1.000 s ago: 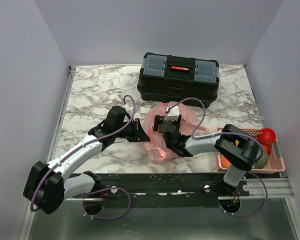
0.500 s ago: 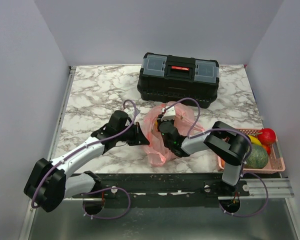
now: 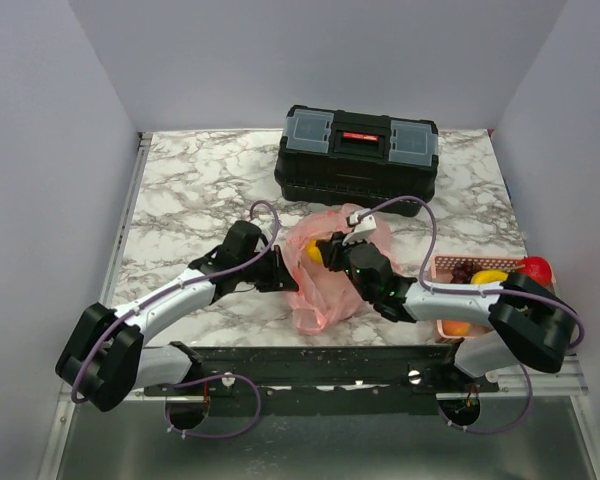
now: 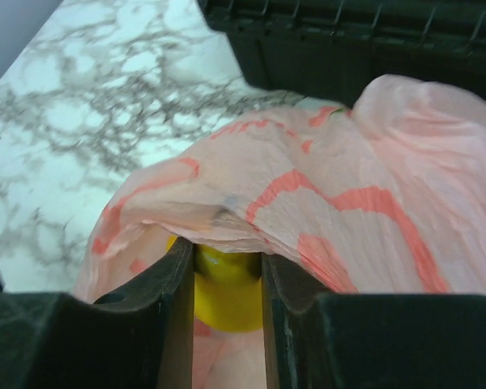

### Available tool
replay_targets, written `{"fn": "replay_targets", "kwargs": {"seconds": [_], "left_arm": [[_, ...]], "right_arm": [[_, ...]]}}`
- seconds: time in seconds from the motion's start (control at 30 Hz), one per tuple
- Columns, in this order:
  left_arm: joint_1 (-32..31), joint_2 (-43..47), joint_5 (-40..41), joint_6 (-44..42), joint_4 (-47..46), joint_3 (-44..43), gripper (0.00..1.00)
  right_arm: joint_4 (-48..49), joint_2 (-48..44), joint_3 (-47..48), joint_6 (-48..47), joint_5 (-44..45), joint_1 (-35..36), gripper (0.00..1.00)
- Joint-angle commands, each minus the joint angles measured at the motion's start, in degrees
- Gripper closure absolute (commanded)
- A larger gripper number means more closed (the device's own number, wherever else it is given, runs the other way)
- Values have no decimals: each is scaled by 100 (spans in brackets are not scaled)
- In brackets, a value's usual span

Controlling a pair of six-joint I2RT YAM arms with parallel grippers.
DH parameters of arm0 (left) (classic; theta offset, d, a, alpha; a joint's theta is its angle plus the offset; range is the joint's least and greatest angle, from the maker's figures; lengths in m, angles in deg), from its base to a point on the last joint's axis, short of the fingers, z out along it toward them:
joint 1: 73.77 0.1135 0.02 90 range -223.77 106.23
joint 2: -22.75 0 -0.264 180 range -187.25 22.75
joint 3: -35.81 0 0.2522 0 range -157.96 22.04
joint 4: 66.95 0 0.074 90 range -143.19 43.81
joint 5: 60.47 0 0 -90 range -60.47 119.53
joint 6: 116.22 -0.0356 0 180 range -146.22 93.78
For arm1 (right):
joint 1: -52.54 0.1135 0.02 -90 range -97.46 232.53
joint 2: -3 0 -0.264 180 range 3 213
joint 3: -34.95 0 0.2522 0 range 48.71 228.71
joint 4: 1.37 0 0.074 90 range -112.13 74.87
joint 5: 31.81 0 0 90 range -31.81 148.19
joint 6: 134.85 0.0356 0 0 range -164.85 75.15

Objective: Take the fake fruits out of the plastic bag
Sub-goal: Take out the fake fruit from the plastic bag, then place the fake fruit in the bin.

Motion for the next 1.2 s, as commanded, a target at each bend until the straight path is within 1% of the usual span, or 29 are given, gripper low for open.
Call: {"fn": "replay_targets", "kwargs": {"seconds": [0.0, 0.1, 0.2, 0.33, 0.4, 0.57, 0.73, 0.8, 0.9, 1.03, 1.07, 1.17], "left_arm": [[-38, -94, 127, -114, -157, -183, 100], [-35, -146, 123, -133, -165, -217, 100], [-40, -257, 100, -152, -215, -229, 100], [-41, -326, 59, -160, -216, -238, 100], [-36, -295, 79, -161, -219, -218, 100], [-36, -256, 133, -178, -194, -156, 100], [-35, -220, 112, -117, -284, -74, 100], [-41, -229, 114, -115, -289, -70, 100], [-40, -203, 62, -67, -307, -39, 100], [-40, -172, 73, -54, -359, 27, 100], [-41, -184, 66, -55, -344, 17, 100], [-40, -225, 24, -64, -324, -14, 100]], "right_arm": [[-1008, -504, -329, 461, -1375, -9, 99], [-1420, -909, -445, 718, -2067, -11, 99], [-1467, -1397, -669, 966, -2406, -11, 99], [-2001, -1990, -538, 981, -2852, -11, 99], [-2369, -2317, -432, 1014, -2756, -14, 99], [-3015, -3181, -162, 1044, -2189, -20, 99], [-3453, -3522, 330, 1017, -2096, -13, 99], [-3714, -3614, 474, 1019, -1632, -17, 99], [-4253, -3828, 544, 1136, -511, -19, 99], [-4860, -4087, 527, 1317, 672, -19, 99], [-5010, -4089, 541, 1357, 1011, -20, 99], [-5854, -3869, 797, 1870, 1912, -20, 99]]}}
